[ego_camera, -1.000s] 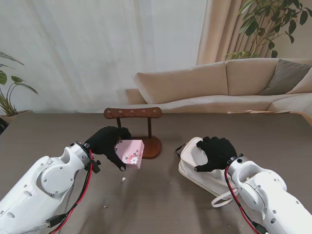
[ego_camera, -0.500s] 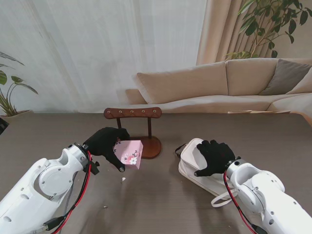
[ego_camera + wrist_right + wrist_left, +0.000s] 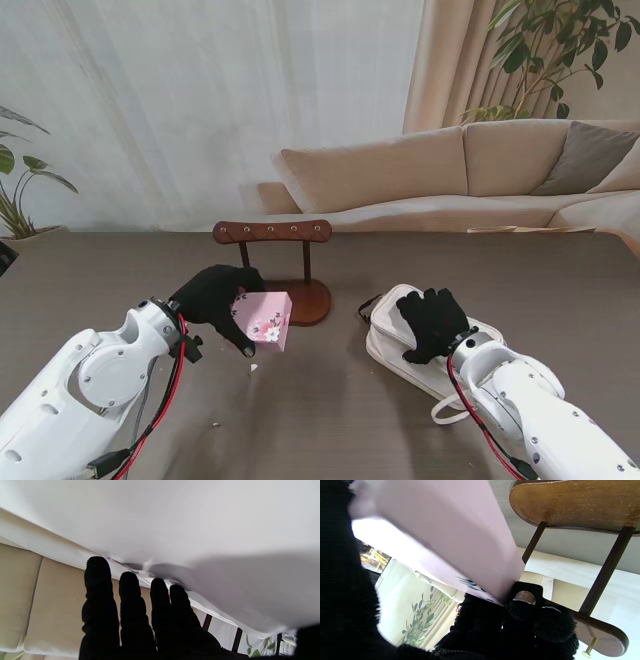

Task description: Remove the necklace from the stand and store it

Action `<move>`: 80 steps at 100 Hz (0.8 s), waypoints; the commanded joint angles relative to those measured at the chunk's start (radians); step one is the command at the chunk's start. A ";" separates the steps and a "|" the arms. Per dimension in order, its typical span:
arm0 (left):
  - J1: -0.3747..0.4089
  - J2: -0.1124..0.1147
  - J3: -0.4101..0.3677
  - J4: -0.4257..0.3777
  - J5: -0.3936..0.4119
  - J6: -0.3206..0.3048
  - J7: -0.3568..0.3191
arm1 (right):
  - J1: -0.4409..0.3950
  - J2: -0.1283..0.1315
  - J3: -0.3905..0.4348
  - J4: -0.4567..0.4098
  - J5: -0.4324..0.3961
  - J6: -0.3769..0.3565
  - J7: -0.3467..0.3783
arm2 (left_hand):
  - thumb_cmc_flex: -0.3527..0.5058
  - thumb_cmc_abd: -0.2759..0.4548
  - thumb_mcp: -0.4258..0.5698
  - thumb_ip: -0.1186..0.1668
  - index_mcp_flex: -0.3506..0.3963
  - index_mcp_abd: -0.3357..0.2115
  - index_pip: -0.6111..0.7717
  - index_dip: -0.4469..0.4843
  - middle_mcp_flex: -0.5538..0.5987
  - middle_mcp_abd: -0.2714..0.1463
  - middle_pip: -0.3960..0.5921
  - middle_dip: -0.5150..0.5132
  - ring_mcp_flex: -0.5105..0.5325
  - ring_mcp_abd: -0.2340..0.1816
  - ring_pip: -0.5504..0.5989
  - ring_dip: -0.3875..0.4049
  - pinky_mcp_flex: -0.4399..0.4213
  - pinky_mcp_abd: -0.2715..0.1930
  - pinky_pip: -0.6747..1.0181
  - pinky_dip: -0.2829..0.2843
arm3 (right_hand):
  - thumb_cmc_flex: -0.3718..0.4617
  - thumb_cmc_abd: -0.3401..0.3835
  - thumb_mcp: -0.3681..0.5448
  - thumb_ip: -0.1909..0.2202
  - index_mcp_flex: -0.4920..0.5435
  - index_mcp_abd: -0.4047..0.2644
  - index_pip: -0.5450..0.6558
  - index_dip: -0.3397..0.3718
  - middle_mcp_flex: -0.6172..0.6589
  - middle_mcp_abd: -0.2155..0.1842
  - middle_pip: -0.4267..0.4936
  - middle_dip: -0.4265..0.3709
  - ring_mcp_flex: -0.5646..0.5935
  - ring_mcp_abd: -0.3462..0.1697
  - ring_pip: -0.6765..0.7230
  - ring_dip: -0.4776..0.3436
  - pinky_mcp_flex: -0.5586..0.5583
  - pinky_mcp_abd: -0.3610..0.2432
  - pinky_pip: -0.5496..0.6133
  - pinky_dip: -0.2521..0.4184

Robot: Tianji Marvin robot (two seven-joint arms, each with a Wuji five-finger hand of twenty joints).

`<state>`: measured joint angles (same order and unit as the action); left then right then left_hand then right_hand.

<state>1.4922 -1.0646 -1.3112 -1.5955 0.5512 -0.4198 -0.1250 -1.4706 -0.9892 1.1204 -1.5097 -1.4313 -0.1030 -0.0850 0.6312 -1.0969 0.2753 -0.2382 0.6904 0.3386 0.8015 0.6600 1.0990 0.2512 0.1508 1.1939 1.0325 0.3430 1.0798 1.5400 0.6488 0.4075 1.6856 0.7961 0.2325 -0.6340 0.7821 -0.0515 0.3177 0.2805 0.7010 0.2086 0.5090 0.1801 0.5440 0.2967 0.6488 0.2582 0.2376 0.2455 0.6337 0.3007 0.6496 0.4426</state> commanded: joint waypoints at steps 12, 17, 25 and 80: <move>0.003 -0.004 -0.005 -0.017 0.002 -0.003 -0.010 | 0.028 0.003 -0.040 0.056 -0.007 0.004 -0.025 | 0.240 0.162 0.964 0.095 0.073 0.128 0.719 0.104 0.194 -0.046 0.382 0.103 0.074 -0.191 0.129 0.021 -0.009 -0.091 -0.076 0.002 | 0.359 0.039 -0.096 0.032 0.242 -0.222 0.104 0.083 0.266 -0.110 0.041 0.066 0.236 -0.084 0.150 0.086 -0.301 -0.042 0.257 -0.034; 0.004 -0.004 -0.006 -0.018 0.002 -0.001 -0.009 | 0.038 0.004 -0.051 0.070 -0.007 0.004 -0.044 | 0.241 0.162 0.965 0.096 0.072 0.128 0.718 0.104 0.194 -0.046 0.382 0.103 0.074 -0.191 0.129 0.021 -0.009 -0.091 -0.076 0.002 | 0.452 0.059 -0.121 0.115 0.285 -0.242 0.107 0.093 0.328 -0.125 0.030 0.074 0.289 -0.107 0.160 0.096 -0.266 -0.056 0.327 -0.067; 0.007 -0.005 -0.005 -0.021 0.002 0.003 -0.009 | 0.059 0.008 -0.072 0.091 -0.014 0.003 -0.076 | 0.240 0.162 0.964 0.095 0.072 0.128 0.718 0.104 0.194 -0.046 0.381 0.103 0.074 -0.189 0.128 0.021 -0.009 -0.091 -0.076 0.002 | 0.277 -0.108 0.684 -0.114 0.390 -0.292 0.149 0.051 0.479 -0.158 0.013 0.101 0.409 -0.162 0.209 0.127 -0.181 -0.083 0.426 -0.096; 0.020 -0.002 -0.025 -0.039 0.006 0.009 -0.021 | 0.134 -0.002 -0.130 0.111 0.063 -0.107 -0.147 | 0.241 0.162 0.963 0.094 0.072 0.128 0.718 0.103 0.194 -0.042 0.381 0.102 0.076 -0.190 0.129 0.020 -0.007 -0.091 -0.076 0.002 | 0.487 -0.171 0.684 -0.266 0.763 -0.532 0.433 0.030 0.848 -0.191 0.172 0.394 0.670 -0.243 0.795 0.373 0.132 -0.149 0.677 -0.014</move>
<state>1.5048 -1.0645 -1.3285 -1.6187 0.5541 -0.4151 -0.1295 -1.3402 -0.9823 1.0011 -1.3964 -1.3674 -0.1945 -0.2370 0.6312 -1.0969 0.2752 -0.2383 0.6904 0.3410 0.8068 0.6616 1.0992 0.2542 0.1570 1.1941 1.0343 0.3421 1.0831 1.5400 0.6491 0.4075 1.6847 0.7989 0.4911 -0.8758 1.1406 -0.4295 0.9510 0.1667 0.9289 0.1542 1.3336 0.0542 0.7004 0.6466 1.2948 0.0879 0.9704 0.5925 0.6887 0.1739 1.2727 0.3906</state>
